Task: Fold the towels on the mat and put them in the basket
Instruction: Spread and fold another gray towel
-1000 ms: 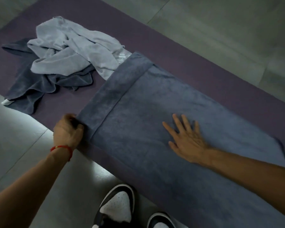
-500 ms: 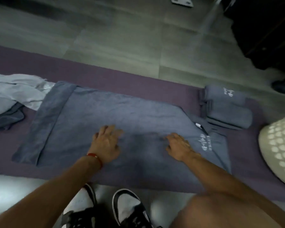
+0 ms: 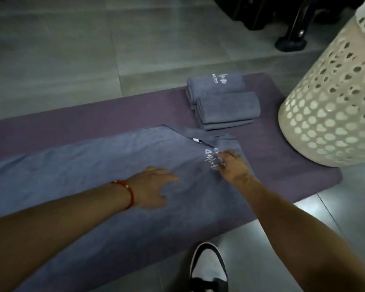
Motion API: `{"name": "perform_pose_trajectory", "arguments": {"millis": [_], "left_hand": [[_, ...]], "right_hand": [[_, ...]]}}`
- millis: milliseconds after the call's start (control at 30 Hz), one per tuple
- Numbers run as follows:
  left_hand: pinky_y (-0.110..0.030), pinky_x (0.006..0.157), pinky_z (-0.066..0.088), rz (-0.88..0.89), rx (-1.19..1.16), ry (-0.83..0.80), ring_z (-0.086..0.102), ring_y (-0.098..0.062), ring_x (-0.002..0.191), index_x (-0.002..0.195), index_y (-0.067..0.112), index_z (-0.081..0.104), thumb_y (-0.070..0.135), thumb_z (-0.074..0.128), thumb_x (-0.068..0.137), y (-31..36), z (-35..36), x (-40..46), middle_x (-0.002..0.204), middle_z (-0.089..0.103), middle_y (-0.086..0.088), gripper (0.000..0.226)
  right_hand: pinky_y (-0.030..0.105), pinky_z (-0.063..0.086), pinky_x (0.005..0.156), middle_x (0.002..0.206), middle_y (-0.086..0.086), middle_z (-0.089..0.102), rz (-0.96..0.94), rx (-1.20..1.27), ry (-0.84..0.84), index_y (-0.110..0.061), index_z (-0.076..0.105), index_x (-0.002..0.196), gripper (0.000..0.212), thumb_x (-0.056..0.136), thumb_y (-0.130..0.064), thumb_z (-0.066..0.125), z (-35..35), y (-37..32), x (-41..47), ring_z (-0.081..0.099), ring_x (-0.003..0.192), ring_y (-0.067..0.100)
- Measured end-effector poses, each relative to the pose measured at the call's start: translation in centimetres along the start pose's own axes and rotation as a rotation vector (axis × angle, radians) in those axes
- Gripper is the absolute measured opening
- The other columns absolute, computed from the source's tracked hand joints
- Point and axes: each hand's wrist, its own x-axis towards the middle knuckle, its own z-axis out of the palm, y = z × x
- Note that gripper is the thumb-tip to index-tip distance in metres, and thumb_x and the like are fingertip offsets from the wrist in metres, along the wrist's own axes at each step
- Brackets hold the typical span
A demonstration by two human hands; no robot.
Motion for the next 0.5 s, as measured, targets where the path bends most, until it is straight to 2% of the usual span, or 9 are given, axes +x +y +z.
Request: {"name": "perform_pose_trajectory", "arguments": {"millis": [67, 133, 167, 233, 300, 367, 433, 500], "left_hand": [[-0.020, 0.114, 0.018, -0.043, -0.144, 0.027, 0.030, -0.021, 0.142, 0.151, 0.031, 0.032, 0.052, 0.042, 0.067, 1.3, 0.5, 4.8, 0.154, 0.035, -0.003, 0.088], [-0.027, 0.112, 0.028, -0.073, -0.225, 0.102, 0.040, -0.027, 0.134, 0.146, 0.028, 0.044, 0.051, 0.048, 0.069, 2.4, 2.1, 8.4, 0.144, 0.047, -0.009, 0.080], [-0.030, 0.110, 0.032, -0.081, -0.231, 0.137, 0.042, -0.029, 0.131, 0.142, 0.027, 0.048, 0.050, 0.053, 0.074, 3.2, 3.1, 9.7, 0.138, 0.051, -0.009, 0.072], [-0.036, 0.106, 0.038, -0.079, -0.175, 0.228, 0.042, -0.029, 0.126, 0.133, 0.025, 0.056, 0.041, 0.060, 0.081, 5.2, 5.7, 11.2, 0.129, 0.053, -0.008, 0.054], [-0.042, 0.098, 0.044, 0.023, -0.007, 0.348, 0.046, -0.029, 0.121, 0.120, 0.023, 0.063, 0.039, 0.056, 0.078, 7.9, 8.2, 12.0, 0.121, 0.056, -0.005, 0.045], [-0.042, 0.090, 0.046, 0.177, 0.136, 0.415, 0.051, -0.027, 0.117, 0.110, 0.026, 0.065, 0.037, 0.060, 0.073, 10.5, 10.3, 13.5, 0.119, 0.059, -0.001, 0.039], [-0.044, 0.094, 0.043, 0.321, 0.191, 0.409, 0.048, -0.027, 0.126, 0.120, 0.028, 0.062, 0.029, 0.062, 0.079, 13.1, 11.7, 15.7, 0.136, 0.053, -0.002, 0.041], [-0.052, 0.107, 0.034, 0.403, 0.236, 0.331, 0.032, -0.027, 0.142, 0.143, 0.027, 0.044, 0.016, 0.045, 0.092, 15.5, 12.2, 17.7, 0.158, 0.030, -0.002, 0.053]], "right_hand": [[0.055, 0.024, 0.118, 0.166, 0.002, 0.016, -0.155, -0.153, -0.019, -0.044, 0.052, 0.139, 0.047, 0.092, -0.040, 0.055, -0.8, -0.1, 1.0, 0.018, 0.150, 0.034], [0.057, 0.019, 0.118, 0.168, 0.004, 0.006, -0.334, -0.259, 0.022, -0.042, 0.051, 0.142, 0.051, 0.092, -0.033, 0.059, -1.5, -0.3, 2.9, 0.009, 0.153, 0.034], [0.057, 0.019, 0.118, 0.167, 0.004, 0.009, -0.393, -0.292, 0.018, -0.037, 0.047, 0.146, 0.056, 0.091, -0.032, 0.059, -2.1, -0.4, 4.0, 0.011, 0.153, 0.032], [0.050, 0.029, 0.116, 0.162, 0.007, 0.029, -0.447, -0.304, -0.063, -0.022, 0.042, 0.150, 0.061, 0.092, -0.025, 0.058, -4.0, -0.6, 6.0, 0.030, 0.147, 0.030], [0.036, 0.041, 0.108, 0.143, 0.011, 0.056, -0.456, -0.176, -0.069, -0.014, 0.053, 0.142, 0.052, 0.090, -0.017, 0.059, -6.5, -0.9, 7.8, 0.054, 0.129, 0.030], [0.022, 0.044, 0.097, 0.120, 0.008, 0.071, -0.399, -0.023, -0.009, -0.016, 0.065, 0.130, 0.039, 0.091, -0.017, 0.062, -8.9, -1.1, 9.0, 0.065, 0.110, 0.025], [0.021, 0.047, 0.098, 0.112, 0.000, 0.074, -0.374, 0.085, -0.049, -0.020, 0.072, 0.120, 0.029, 0.092, -0.020, 0.065, -10.1, -1.5, 9.8, 0.068, 0.103, 0.015], [0.013, 0.050, 0.089, 0.110, -0.005, 0.073, -0.363, 0.144, -0.133, -0.021, 0.073, 0.119, 0.026, 0.094, -0.019, 0.066, -9.7, -1.4, 10.2, 0.067, 0.102, 0.008]]}}
